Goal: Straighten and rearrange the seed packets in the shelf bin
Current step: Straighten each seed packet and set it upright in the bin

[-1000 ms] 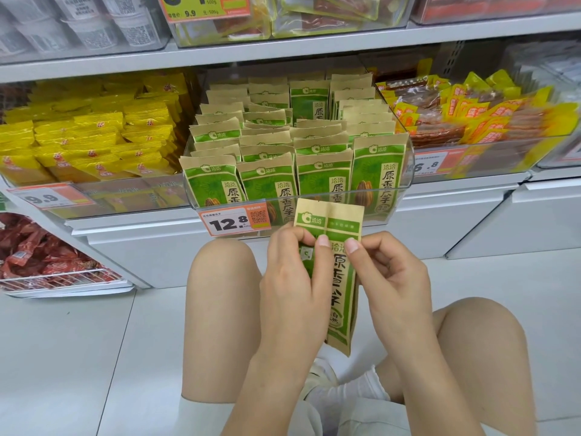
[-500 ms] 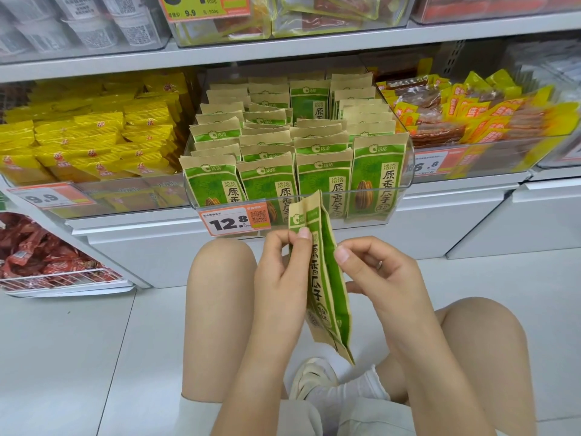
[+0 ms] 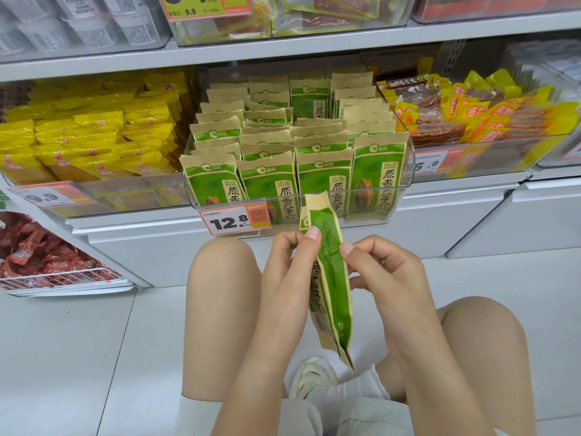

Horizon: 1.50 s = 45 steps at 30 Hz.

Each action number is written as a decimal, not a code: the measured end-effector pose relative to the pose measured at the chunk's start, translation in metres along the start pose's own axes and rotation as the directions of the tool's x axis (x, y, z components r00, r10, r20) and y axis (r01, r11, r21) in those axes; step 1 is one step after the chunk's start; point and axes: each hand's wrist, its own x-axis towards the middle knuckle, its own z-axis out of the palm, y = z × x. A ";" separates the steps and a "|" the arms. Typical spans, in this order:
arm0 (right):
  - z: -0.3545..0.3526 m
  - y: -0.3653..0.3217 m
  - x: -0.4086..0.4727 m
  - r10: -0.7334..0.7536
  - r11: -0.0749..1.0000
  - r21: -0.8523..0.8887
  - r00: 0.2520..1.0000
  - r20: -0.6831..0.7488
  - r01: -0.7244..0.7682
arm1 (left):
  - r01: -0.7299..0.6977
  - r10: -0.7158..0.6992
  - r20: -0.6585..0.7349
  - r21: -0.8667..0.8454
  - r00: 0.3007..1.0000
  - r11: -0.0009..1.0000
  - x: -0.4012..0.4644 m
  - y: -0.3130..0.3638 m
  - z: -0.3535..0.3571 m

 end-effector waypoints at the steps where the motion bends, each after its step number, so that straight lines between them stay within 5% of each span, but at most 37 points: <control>1: 0.000 0.000 0.000 -0.009 1.000 -0.010 1.000 -0.015 0.009 | -0.001 0.000 0.008 0.005 1.000 1.000 0.000 0.000 0.000; 12: -0.006 0.004 0.002 -0.162 0.986 -0.003 0.947 -0.276 0.167 | 0.050 -0.089 0.297 0.134 0.951 0.990 0.002 -0.013 -0.010; 20: -0.013 0.010 0.003 0.001 0.997 -0.081 0.997 0.083 0.005 | -0.043 0.043 -0.004 -0.070 0.999 0.997 0.007 -0.003 -0.010; 29: -0.011 0.006 0.004 0.078 0.996 0.031 0.973 0.218 -0.087 | -0.035 0.034 -0.024 -0.064 0.999 0.997 0.006 -0.001 -0.015; 39: -0.010 0.016 0.005 -0.011 0.999 -0.037 0.984 0.177 0.018 | -0.006 0.008 0.018 -0.089 1.000 0.996 0.005 -0.003 -0.015; 45: -0.003 0.026 -0.001 -0.285 0.855 -0.369 0.925 0.251 0.364 | 0.014 -0.006 0.053 -0.145 0.999 0.989 0.001 0.001 -0.008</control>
